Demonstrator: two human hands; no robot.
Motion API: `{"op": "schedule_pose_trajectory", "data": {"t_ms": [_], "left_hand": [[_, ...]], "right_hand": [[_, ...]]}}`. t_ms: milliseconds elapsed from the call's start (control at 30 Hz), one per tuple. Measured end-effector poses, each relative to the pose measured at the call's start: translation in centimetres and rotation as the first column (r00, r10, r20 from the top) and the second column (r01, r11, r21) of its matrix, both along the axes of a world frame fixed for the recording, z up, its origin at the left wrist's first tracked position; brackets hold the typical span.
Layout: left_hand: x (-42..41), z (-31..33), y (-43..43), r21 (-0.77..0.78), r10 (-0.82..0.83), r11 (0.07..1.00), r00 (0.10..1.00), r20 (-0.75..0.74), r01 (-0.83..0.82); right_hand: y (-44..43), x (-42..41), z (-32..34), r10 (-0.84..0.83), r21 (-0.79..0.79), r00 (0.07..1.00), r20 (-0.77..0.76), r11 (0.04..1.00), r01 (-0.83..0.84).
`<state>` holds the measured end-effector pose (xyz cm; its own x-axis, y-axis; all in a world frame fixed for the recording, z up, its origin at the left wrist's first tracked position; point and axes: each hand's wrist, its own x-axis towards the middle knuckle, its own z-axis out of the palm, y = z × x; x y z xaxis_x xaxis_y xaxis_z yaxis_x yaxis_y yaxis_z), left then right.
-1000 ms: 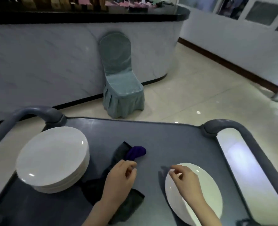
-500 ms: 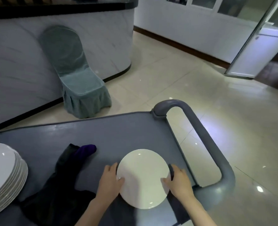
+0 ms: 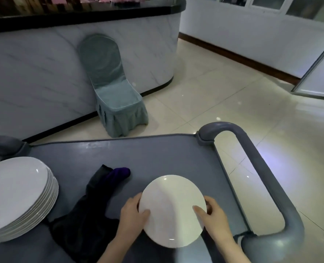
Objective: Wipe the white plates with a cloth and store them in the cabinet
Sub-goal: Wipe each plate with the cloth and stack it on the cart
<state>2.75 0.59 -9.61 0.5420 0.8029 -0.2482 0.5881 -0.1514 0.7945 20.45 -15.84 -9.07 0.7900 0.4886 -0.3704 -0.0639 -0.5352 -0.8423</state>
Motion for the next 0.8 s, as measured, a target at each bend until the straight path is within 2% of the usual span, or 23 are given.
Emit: {"op": "schedule_pose_trajectory", "data": {"t_ms": [133,233,333,500,600,700,800], "left_hand": [[-1.9,1.3,1.6,-0.036,0.065,0.997,0.994,0.088,-0.062],[-3.6,2.0,2.8,-0.039,0.117,0.993,0.978,0.171,-0.112],[-5.6,2.1,4.3,-0.064,0.157,0.987,0.963,0.221,-0.146],[-9.1,-0.4,7.6,0.239,0.313,0.923,0.950,-0.002,-0.303],[-9.5,-1.6,9.0,0.222,0.287,0.940,0.952,-0.107,-0.259],[-9.4,-1.6,10.1,0.235,0.188,0.961,0.966,-0.175,-0.145],[-9.3,-0.6,11.2,0.285,0.152,0.952,0.979,-0.139,-0.107]], "right_hand": [[2.9,-1.9,0.4,-0.022,0.205,0.966,-0.256,0.976,0.077],[5.3,-3.3,0.4,-0.087,0.255,0.904,-0.418,0.944,0.209],[7.4,-4.4,0.3,-0.157,0.249,0.912,-0.380,0.932,0.264],[9.2,-5.5,0.4,-0.192,0.216,0.908,-0.371,0.934,0.286],[9.4,-5.9,0.1,-0.225,0.194,0.902,-0.369,0.930,0.311],[9.6,-6.3,0.0,-0.255,0.186,0.900,-0.354,0.923,0.335],[9.7,-6.5,0.2,-0.274,0.179,0.898,-0.343,0.920,0.349]]}}
